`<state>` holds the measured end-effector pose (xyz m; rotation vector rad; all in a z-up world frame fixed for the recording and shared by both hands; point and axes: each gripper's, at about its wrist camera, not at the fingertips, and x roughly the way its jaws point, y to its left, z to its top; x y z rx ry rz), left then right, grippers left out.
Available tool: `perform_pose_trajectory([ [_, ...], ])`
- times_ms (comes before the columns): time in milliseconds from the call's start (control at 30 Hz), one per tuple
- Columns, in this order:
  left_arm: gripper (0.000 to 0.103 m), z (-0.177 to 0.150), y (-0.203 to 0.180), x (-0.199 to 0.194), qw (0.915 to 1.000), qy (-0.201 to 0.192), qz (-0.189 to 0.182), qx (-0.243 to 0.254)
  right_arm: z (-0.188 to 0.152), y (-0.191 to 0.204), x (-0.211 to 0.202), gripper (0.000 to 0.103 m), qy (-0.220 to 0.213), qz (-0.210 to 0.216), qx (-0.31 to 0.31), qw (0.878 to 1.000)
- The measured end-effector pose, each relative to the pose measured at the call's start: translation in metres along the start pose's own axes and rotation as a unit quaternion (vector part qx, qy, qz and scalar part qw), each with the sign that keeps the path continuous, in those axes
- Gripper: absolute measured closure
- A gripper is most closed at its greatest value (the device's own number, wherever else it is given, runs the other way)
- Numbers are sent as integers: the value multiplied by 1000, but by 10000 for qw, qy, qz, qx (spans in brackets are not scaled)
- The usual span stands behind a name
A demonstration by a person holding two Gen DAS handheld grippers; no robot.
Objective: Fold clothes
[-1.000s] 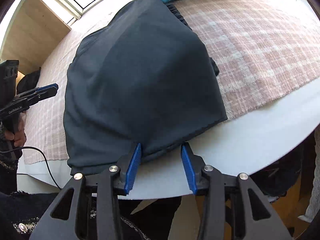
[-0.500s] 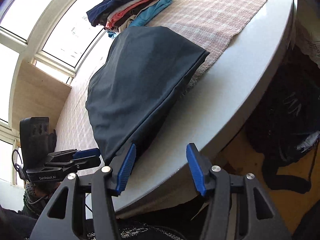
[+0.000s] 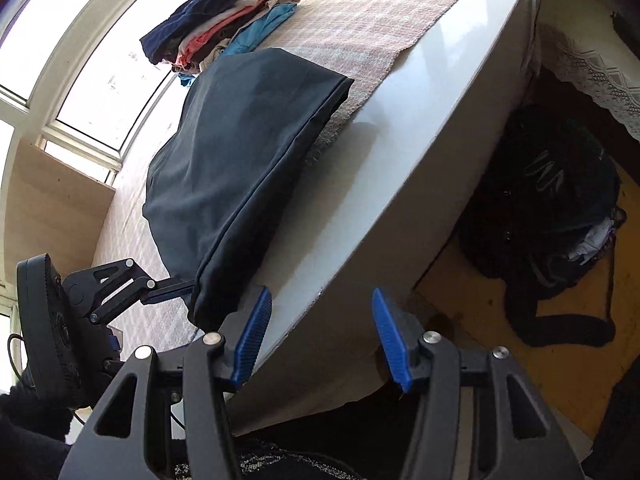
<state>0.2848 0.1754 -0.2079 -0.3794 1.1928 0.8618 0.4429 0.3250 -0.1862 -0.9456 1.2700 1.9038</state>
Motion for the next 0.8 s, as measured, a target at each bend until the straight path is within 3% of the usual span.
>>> perform_pose_trajectory([
  [67,87,2,12,3,9997,60,-129,-196,-3,4,0,51,-21,78,30,10000],
  [100,91,2,22,1,9988,32,-270,-401,-4,6,0,51,-19,138,57,9999],
  [200,93,-6,53,-12,9894,-209,-756,-1220,-3,15,6,51,-10,448,213,9988],
  [300,93,-12,63,-28,9882,-401,-671,-1314,1,26,8,51,-101,835,392,9957],
  [400,93,-15,63,-33,9871,-469,-709,-1355,6,38,11,50,-171,907,475,9946],
  [567,93,-18,53,-28,9882,-545,-696,-1253,21,52,24,50,-248,570,637,9960],
  [800,93,-21,50,-29,9873,-693,-697,-1249,34,61,57,49,18,-133,604,9981],
])
